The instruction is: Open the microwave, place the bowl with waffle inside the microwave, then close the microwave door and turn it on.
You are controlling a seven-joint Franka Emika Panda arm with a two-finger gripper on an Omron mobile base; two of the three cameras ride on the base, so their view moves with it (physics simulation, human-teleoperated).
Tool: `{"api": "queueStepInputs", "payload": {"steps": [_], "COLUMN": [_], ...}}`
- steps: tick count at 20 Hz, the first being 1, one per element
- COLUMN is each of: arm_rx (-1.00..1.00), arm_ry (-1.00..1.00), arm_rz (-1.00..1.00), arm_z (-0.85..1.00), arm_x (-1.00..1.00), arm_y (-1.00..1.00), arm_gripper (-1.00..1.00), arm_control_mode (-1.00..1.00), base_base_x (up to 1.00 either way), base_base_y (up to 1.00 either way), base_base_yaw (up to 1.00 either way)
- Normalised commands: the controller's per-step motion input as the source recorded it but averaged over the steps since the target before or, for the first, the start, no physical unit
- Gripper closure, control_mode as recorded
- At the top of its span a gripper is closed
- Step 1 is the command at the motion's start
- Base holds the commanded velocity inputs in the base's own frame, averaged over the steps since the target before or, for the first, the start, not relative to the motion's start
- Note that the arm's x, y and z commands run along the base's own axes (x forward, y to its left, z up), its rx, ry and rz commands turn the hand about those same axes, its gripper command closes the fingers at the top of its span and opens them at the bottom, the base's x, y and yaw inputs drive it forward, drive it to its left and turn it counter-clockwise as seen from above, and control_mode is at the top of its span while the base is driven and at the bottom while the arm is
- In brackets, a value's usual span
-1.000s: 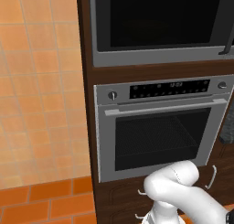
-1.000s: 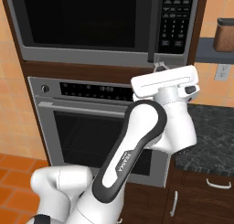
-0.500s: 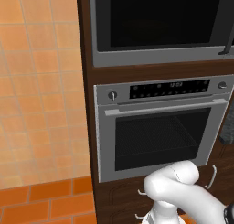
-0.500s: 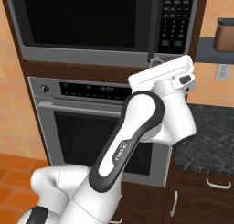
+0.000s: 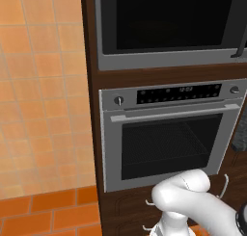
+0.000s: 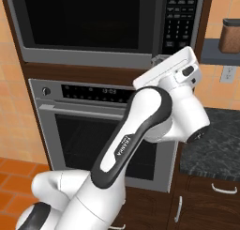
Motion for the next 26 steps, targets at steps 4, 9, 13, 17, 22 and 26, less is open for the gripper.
{"api": "queueStepInputs", "payload": {"steps": [4,9,13,17,22,26], "arm_rx": [-0.24,-0.19,-0.11,-0.05,-0.10,-0.03], "arm_ry": [0.03,0.10,0.02,0.00,0.00,0.00], "arm_rz": [-0.09,-0.17,-0.20,-0.21,-0.18,-0.09], "arm_z": [0.00,0.00,-0.11,-0.09,0.00,0.00], "arm_x": [0.13,0.10,0.00,0.05,0.21,0.06], "arm_y": [0.00,0.00,0.00,0.00,0.00,0.00], "arm_gripper": [1.00,1.00,1.00,1.00,1.00,1.00], "arm_control_mode": [-1.00,-1.00,-1.00,-1.00,-1.00,-1.00], "base_base_x": [0.00,0.00,0.00,0.00,0.00,0.00], "base_base_y": [0.00,0.00,0.00,0.00,0.00,0.00], "base_base_yaw": [0.00,0.00,0.00,0.00,0.00,0.00]}}
